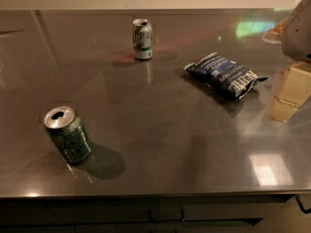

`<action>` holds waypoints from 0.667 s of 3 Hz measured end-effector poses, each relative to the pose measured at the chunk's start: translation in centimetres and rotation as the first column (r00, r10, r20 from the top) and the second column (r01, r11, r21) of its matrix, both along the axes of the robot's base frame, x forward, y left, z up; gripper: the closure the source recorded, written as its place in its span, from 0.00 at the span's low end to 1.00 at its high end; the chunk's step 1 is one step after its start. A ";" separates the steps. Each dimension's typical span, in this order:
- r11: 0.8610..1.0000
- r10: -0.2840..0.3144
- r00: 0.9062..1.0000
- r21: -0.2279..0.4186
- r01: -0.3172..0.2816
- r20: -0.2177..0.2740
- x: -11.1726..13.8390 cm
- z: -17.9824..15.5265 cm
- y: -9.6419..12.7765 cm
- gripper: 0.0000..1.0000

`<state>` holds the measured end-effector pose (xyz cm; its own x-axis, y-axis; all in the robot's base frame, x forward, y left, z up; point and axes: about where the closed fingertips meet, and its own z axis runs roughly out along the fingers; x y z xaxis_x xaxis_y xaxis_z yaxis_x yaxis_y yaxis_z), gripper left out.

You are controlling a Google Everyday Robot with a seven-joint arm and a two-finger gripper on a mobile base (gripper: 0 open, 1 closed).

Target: Pick 7up can

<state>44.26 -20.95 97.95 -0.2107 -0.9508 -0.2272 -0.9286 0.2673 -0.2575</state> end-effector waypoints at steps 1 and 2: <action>0.999 -0.015 0.999 0.053 0.013 0.034 1.7 -0.1 2.1 0.00; 0.994 -0.040 0.997 0.102 0.033 0.069 3.9 -0.6 4.5 0.00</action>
Offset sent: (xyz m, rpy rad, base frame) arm 0.0786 0.0788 -0.0158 0.1785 -0.1281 -0.0874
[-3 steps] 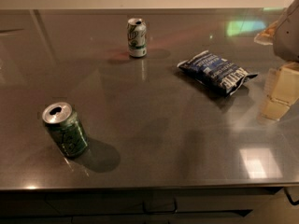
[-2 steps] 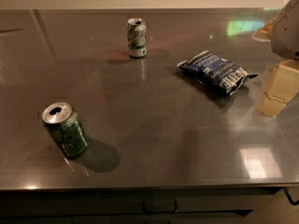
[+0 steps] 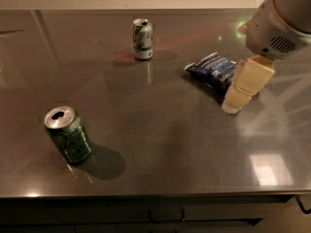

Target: Pick 7up can

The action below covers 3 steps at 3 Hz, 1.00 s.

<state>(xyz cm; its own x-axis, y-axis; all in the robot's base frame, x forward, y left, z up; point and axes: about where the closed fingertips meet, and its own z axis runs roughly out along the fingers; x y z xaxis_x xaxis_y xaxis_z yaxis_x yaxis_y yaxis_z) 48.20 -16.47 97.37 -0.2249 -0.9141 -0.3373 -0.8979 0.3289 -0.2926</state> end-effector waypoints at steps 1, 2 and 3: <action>0.997 -0.035 0.999 0.071 0.033 0.029 3.1 -0.5 2.5 0.00; 0.988 -0.063 0.996 0.146 0.055 0.056 6.1 -0.7 4.7 0.00; 0.968 -0.088 0.994 0.241 0.071 0.061 9.2 -0.9 6.9 0.00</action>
Offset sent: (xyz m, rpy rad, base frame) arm 0.1045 0.0730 -0.0119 0.2461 -0.0995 -0.0973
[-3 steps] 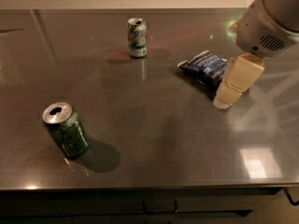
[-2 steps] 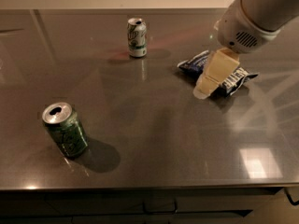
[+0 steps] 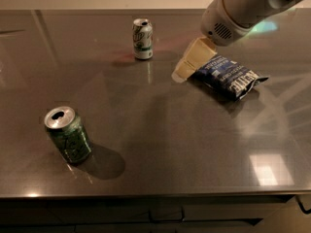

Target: Pick 7up can

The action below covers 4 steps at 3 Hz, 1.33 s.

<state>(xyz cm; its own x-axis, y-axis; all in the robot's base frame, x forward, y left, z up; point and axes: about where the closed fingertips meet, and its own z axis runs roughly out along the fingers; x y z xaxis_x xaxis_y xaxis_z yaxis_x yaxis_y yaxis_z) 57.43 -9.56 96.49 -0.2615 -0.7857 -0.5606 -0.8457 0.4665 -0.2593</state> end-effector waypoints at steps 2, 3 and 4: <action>0.990 -0.049 0.999 0.133 0.046 0.018 5.4 -0.3 3.4 0.00; 0.983 -0.072 0.997 0.172 0.068 0.016 7.0 -0.5 4.2 0.00; 0.967 -0.118 0.993 0.227 0.115 -0.003 9.6 0.1 4.2 0.00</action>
Offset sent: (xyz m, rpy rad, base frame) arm 0.0894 0.0470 -0.0064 0.2166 -0.0251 -0.1010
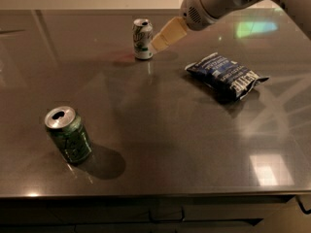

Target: Pick 7up can

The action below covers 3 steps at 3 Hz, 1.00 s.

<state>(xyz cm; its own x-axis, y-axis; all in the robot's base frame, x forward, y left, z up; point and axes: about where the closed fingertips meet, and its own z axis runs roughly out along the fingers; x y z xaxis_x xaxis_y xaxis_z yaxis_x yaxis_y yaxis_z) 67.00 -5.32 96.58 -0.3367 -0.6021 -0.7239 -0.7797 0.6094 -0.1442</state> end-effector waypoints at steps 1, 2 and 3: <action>0.998 -0.046 0.999 0.051 0.046 -0.004 2.9 1.2 0.1 0.00; 0.994 -0.075 0.997 0.077 0.076 -0.015 5.3 1.1 1.0 0.00; 0.993 -0.085 0.996 0.074 0.087 -0.033 6.9 -0.6 2.8 0.00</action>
Offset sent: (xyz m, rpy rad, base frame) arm 0.0853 0.0201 0.0109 0.1119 0.0197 -0.1208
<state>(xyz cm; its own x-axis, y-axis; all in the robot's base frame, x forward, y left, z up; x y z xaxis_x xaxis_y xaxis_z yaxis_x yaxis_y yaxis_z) 73.93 -2.51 96.02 -0.4073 -0.5144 -0.7547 -0.7270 0.6827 -0.0729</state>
